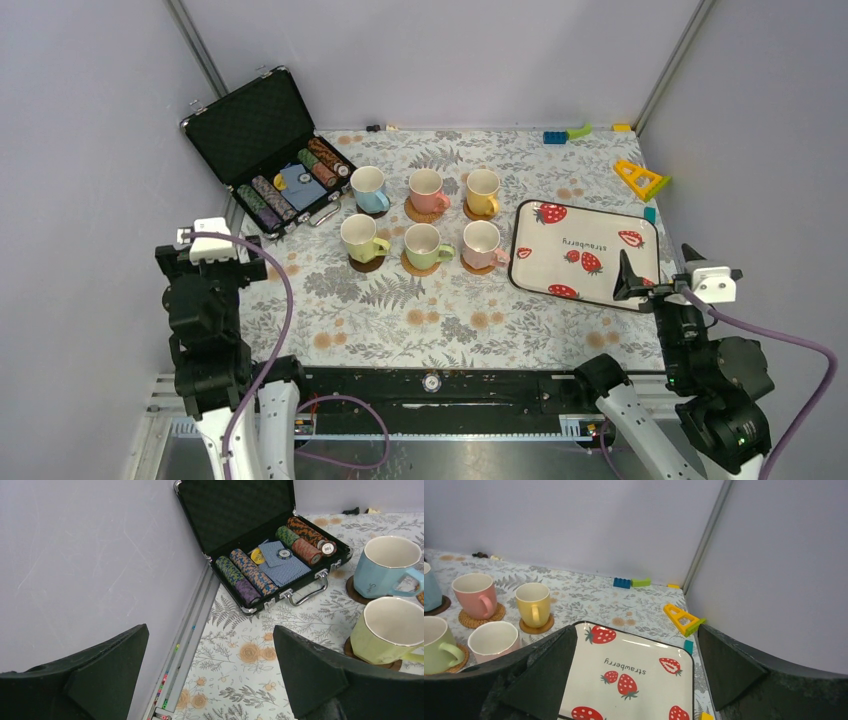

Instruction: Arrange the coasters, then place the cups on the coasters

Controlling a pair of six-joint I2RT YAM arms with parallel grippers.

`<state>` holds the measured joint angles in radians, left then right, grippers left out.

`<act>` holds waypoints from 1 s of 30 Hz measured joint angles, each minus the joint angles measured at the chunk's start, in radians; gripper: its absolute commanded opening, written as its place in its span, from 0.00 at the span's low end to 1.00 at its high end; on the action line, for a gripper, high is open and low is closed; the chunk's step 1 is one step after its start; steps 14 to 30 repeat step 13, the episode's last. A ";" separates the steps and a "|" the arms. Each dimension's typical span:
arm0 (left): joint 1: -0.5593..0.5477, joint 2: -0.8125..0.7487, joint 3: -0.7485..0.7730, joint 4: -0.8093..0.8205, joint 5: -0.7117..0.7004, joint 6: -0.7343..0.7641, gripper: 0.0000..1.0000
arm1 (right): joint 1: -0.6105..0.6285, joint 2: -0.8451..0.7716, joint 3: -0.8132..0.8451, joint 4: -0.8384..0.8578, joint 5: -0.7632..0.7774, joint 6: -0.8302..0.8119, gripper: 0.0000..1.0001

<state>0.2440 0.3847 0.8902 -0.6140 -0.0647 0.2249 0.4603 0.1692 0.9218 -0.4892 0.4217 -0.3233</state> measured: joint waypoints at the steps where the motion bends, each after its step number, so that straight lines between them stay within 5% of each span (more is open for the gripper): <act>1: 0.000 -0.011 0.009 -0.006 0.002 0.000 0.99 | -0.003 -0.003 0.008 -0.003 0.006 -0.002 0.98; 30: 0.000 -0.023 -0.086 -0.113 0.035 -0.072 0.99 | -0.015 -0.009 0.027 -0.014 0.034 -0.002 0.98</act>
